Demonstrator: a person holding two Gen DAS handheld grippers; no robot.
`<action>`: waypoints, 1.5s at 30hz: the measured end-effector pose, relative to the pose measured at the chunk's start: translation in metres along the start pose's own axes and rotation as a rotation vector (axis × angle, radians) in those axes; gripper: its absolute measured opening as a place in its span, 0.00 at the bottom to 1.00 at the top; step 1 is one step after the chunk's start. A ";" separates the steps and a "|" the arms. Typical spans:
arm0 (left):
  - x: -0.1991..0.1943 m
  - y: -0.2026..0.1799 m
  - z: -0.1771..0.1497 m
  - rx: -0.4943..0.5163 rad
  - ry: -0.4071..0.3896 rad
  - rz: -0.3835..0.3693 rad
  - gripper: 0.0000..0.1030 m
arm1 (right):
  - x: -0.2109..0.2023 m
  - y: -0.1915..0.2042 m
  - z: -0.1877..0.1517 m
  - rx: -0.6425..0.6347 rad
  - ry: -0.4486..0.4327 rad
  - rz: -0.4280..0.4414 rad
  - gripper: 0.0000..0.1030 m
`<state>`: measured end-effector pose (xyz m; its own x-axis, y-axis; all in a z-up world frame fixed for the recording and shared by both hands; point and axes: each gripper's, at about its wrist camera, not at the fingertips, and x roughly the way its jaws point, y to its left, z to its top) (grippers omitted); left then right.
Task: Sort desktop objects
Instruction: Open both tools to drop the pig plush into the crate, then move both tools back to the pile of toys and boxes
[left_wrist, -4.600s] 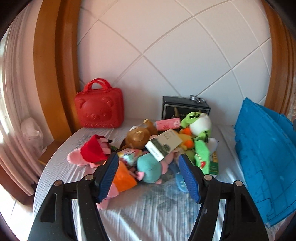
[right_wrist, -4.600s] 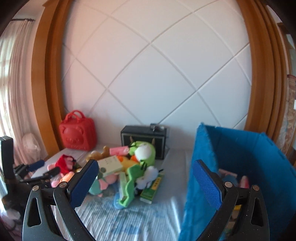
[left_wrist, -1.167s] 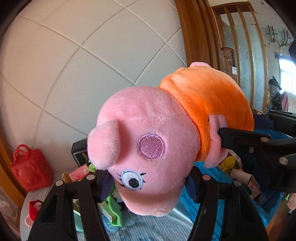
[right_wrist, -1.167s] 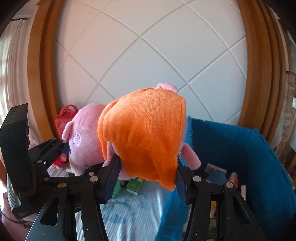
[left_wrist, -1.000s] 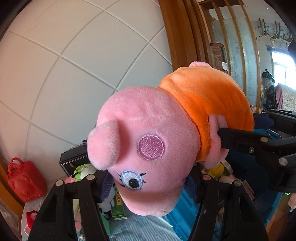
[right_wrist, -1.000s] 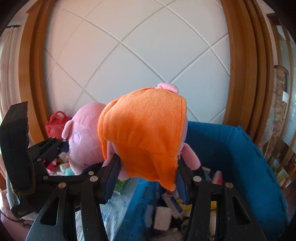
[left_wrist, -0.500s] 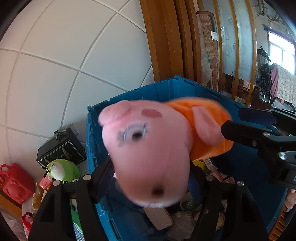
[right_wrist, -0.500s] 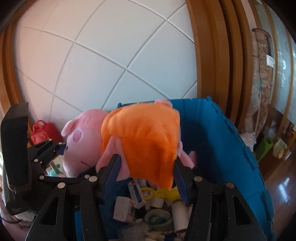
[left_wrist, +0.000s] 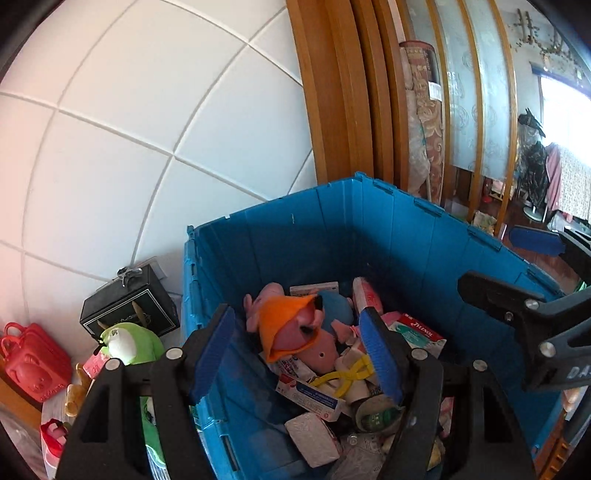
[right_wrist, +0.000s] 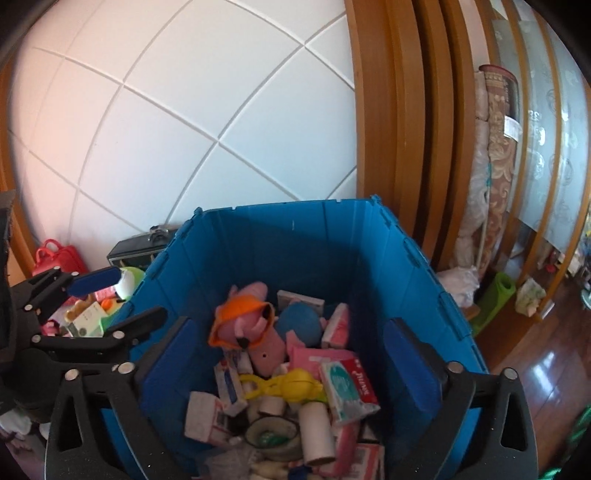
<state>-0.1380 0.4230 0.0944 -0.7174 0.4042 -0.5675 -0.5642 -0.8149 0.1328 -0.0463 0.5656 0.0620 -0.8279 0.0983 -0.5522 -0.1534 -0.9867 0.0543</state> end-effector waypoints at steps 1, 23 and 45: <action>-0.005 0.003 -0.002 -0.012 -0.011 -0.001 0.67 | -0.002 0.001 -0.001 -0.004 -0.005 -0.012 1.00; -0.102 0.111 -0.088 -0.260 -0.242 0.143 0.79 | -0.039 0.104 -0.036 -0.137 -0.148 -0.039 1.00; -0.115 0.323 -0.268 -0.560 -0.021 0.400 0.80 | 0.000 0.310 -0.060 -0.215 -0.079 0.251 1.00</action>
<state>-0.1284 0.0024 -0.0152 -0.8373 0.0309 -0.5458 0.0379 -0.9927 -0.1144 -0.0616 0.2515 0.0290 -0.8662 -0.1495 -0.4769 0.1706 -0.9853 -0.0010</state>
